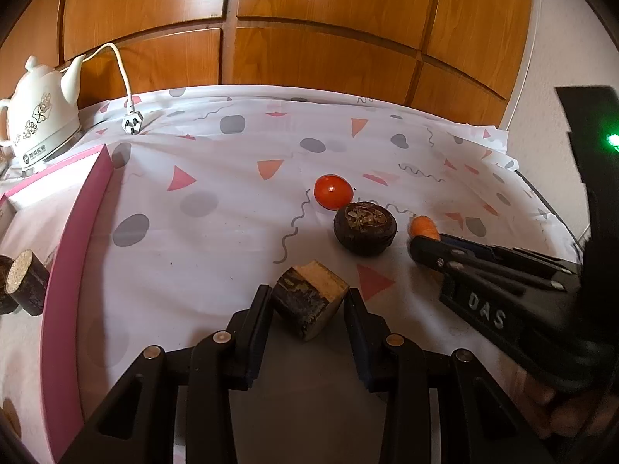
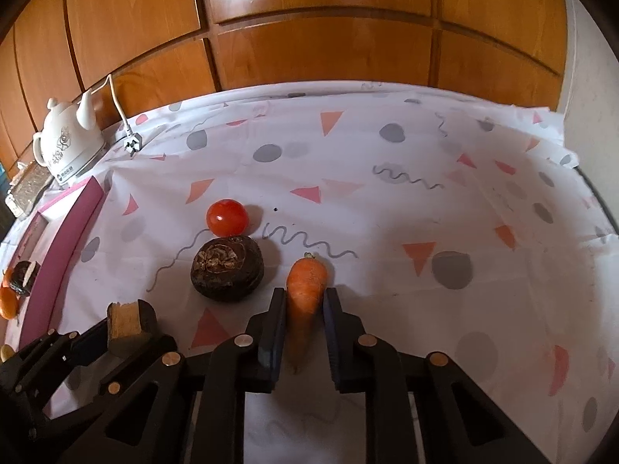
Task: Organize fruits
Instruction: 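Grasp the orange carrot with the right tool, then carry the root slice into the tray and release while the right tool releases the carrot there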
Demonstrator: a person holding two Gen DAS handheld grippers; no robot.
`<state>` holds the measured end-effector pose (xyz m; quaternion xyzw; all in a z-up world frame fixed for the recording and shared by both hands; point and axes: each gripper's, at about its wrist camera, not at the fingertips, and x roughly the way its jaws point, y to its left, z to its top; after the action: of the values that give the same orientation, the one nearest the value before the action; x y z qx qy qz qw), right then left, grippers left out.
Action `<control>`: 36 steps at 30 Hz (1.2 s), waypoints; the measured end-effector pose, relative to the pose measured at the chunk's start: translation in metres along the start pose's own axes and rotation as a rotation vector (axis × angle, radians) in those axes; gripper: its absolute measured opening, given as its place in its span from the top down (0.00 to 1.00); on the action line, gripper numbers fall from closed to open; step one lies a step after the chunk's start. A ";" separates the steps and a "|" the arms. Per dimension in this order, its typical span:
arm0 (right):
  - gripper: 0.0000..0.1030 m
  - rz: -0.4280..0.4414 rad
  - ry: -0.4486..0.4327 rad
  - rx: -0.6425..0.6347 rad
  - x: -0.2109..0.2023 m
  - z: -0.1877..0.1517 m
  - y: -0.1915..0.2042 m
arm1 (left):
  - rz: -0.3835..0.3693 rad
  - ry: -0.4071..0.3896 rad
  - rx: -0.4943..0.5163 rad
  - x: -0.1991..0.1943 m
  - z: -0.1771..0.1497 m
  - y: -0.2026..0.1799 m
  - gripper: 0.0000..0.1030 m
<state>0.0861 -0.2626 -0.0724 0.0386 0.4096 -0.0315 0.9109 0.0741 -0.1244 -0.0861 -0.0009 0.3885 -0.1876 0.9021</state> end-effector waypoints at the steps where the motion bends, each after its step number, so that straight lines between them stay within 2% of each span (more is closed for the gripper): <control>1: 0.82 -0.004 0.003 -0.014 -0.001 -0.002 0.002 | 0.001 0.000 0.000 0.000 0.000 0.000 0.63; 24: 0.82 -0.029 -0.018 -0.045 -0.001 -0.009 0.006 | 0.010 0.015 -0.002 -0.007 0.002 0.000 0.64; 36: 0.82 -0.024 -0.013 -0.078 -0.008 -0.013 0.008 | -0.020 0.009 -0.038 -0.043 0.010 0.005 0.64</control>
<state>0.0718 -0.2533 -0.0750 -0.0021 0.4051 -0.0268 0.9139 0.0559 -0.1065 -0.0497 -0.0211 0.3962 -0.1891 0.8982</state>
